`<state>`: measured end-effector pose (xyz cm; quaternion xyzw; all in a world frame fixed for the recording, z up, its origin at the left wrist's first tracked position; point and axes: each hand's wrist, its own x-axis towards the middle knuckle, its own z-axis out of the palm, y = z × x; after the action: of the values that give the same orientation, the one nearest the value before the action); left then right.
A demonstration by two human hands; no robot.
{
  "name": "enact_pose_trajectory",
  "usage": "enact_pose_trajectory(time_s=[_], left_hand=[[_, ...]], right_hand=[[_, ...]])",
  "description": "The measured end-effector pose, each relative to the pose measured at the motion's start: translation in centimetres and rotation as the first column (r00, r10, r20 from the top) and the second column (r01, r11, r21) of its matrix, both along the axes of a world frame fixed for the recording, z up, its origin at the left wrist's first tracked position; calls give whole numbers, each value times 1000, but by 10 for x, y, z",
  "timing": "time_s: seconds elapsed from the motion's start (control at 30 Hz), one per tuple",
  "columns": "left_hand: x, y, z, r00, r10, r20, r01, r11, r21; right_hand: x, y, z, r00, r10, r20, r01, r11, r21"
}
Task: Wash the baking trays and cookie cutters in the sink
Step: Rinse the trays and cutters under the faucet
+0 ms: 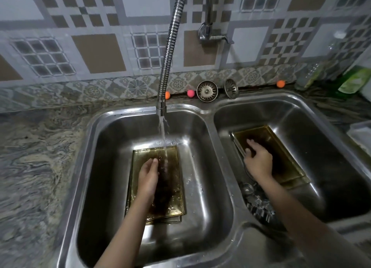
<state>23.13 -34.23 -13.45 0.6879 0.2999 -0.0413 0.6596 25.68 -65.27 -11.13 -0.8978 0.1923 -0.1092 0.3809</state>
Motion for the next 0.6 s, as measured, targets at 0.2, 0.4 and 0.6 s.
enact_pose_trajectory(time_s=[0.2,0.4,0.6], left_hand=[[-2,24,-22,985,6,-174,58,931,361],[3,63,-80,872,-69,-485,323,826,462],[-5,63,-61,910,-48,-412,247,860,446]], right_hand=[[-24,126,32,891,381,246,-414,905,99],[-14,189,-28,740,493,-458,-385,868,313],[-13,203,-40,773,432,-465,-326,899,293]])
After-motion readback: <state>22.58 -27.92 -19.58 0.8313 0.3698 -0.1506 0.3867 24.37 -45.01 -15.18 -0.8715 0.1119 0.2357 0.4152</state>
